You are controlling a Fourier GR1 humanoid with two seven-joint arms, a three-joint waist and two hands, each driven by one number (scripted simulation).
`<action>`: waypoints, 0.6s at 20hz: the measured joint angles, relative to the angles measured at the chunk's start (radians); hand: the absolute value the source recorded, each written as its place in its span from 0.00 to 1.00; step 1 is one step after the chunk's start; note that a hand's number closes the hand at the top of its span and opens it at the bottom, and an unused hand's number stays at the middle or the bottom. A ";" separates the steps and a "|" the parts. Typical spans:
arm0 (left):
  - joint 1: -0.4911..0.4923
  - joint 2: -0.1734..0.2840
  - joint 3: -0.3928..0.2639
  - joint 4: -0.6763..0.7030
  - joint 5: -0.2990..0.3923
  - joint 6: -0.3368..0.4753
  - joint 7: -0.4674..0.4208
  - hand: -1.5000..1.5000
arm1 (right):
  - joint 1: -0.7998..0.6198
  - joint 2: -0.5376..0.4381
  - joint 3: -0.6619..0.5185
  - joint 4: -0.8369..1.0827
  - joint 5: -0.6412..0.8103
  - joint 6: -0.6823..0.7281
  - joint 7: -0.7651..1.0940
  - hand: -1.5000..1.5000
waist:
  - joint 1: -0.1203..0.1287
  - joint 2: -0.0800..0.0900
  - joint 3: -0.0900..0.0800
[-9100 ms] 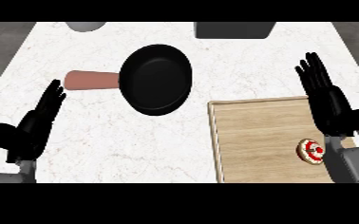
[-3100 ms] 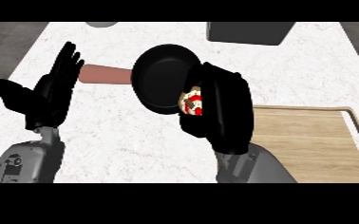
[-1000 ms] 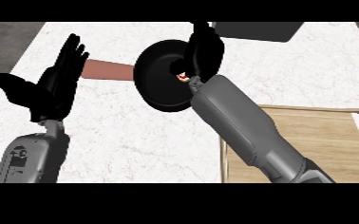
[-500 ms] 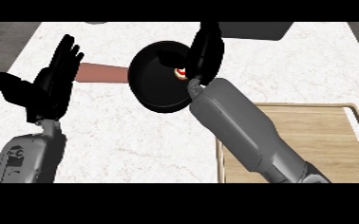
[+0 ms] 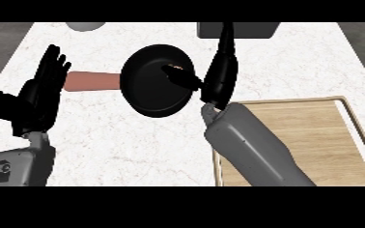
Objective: Pick the cupcake from the tray and place it in the pot
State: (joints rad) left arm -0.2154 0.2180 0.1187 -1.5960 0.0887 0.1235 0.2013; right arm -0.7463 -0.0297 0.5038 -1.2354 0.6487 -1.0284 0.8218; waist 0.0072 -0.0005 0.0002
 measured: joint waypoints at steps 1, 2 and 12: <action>-0.007 0.003 0.005 0.004 0.001 -0.001 0.004 0.50 | 0.027 -0.007 -0.003 -0.041 0.005 0.010 0.002 0.00 | -0.003 -0.001 0.000; 0.005 0.002 0.004 -0.010 -0.002 0.000 0.008 0.50 | 0.058 -0.005 -0.003 -0.076 0.016 0.017 0.004 0.00 | -0.005 -0.001 0.000; 0.007 0.007 0.023 -0.033 0.003 -0.016 0.035 0.50 | 0.294 -0.078 -0.020 -0.396 0.032 0.145 -0.001 0.00 | -0.010 -0.001 0.000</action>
